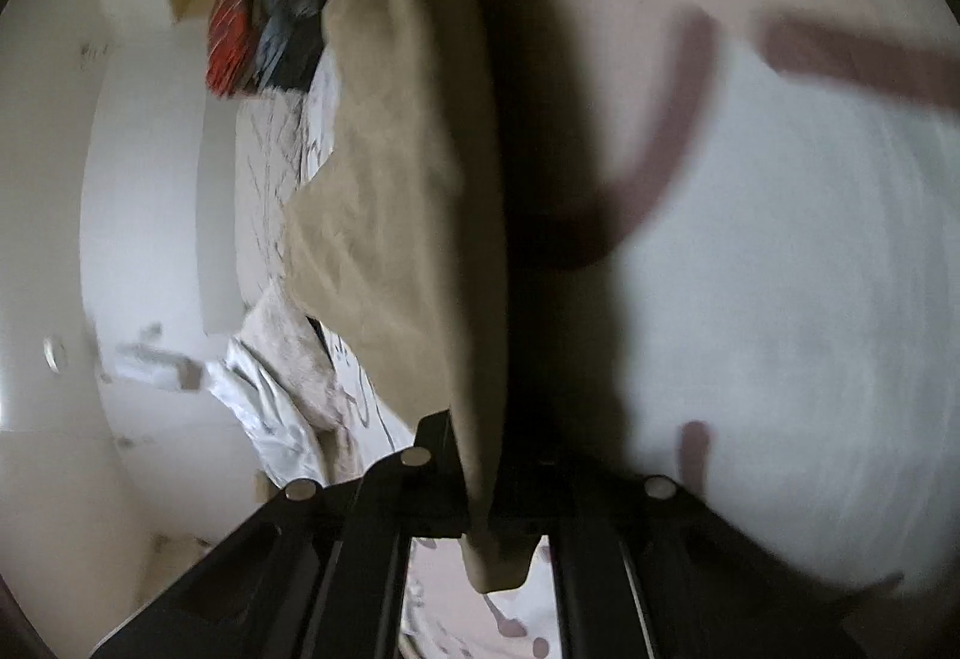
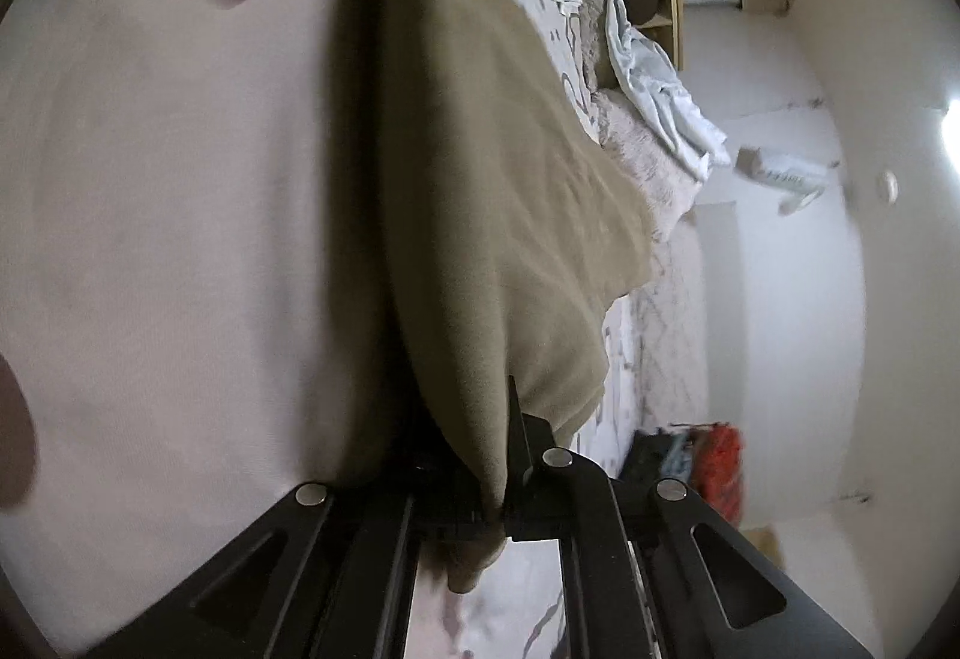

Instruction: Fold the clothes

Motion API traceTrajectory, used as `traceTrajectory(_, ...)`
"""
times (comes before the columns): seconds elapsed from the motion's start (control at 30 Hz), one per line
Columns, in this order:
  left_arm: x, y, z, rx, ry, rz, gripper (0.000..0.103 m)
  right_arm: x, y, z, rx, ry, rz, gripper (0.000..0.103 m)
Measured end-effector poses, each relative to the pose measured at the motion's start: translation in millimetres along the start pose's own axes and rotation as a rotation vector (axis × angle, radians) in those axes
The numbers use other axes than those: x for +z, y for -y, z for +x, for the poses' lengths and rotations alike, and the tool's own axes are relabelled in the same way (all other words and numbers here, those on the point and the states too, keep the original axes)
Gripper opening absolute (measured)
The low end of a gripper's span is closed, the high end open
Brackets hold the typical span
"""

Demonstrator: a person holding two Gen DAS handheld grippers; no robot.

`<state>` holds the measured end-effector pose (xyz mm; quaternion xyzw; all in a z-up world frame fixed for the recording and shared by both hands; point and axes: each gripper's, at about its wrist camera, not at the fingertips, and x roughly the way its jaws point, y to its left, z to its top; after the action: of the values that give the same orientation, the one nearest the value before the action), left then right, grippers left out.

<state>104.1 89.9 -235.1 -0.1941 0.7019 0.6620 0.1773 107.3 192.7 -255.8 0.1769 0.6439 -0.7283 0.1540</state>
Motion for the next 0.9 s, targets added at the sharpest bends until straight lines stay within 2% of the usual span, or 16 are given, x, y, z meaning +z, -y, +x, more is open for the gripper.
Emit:
traceTrajectory(0.17, 0.6, -49.0, -29.1, -0.002, 0.021, -0.131, 0.004, 2.1, 57.3, -26.0, 0.000, 0.037, 0.020, 0.006)
traceTrajectory(0.3, 3.6, -80.4, -76.3, -0.073, 0.050, -0.246, 0.004, -4.9, 94.5, -61.0, 0.039, 0.045, 0.020, 0.006)
traceTrajectory(0.37, 8.0, -96.3, -105.8, -0.157, 0.052, -0.314, 0.004, -10.5, 109.8, -83.0, 0.082, 0.039, 0.031, 0.006)
traceTrajectory(0.47, 14.4, -114.8, -158.5, -0.385, 0.051, -0.419, 0.004, -19.7, 135.5, -131.2, 0.260, 0.017, 0.141, 0.006)
traceTrajectory(0.57, 20.3, -112.0, -199.2, -0.554, 0.047, -0.428, 0.004, -29.7, 152.2, -174.2, 0.368, 0.005, 0.207, 0.006)
traceTrajectory(0.63, 23.9, -114.1, -205.3, -0.613, 0.033, -0.423, 0.004, -35.1, 154.6, -187.4, 0.457, -0.022, 0.246, 0.006)
traceTrajectory(0.7, 26.8, -121.8, -198.4, -0.656, 0.010, -0.433, 0.004, -36.5, 153.8, -188.1, 0.503, -0.044, 0.249, 0.006)
traceTrajectory(0.8, 29.1, -135.5, -179.7, -0.691, -0.025, -0.448, 0.005, -34.6, 163.4, -171.2, 0.502, -0.058, 0.263, 0.006)
traceTrajectory(0.9, 27.3, -153.7, -138.4, -0.703, -0.062, -0.451, 0.005, -33.6, 174.9, -149.6, 0.507, -0.068, 0.280, 0.006)
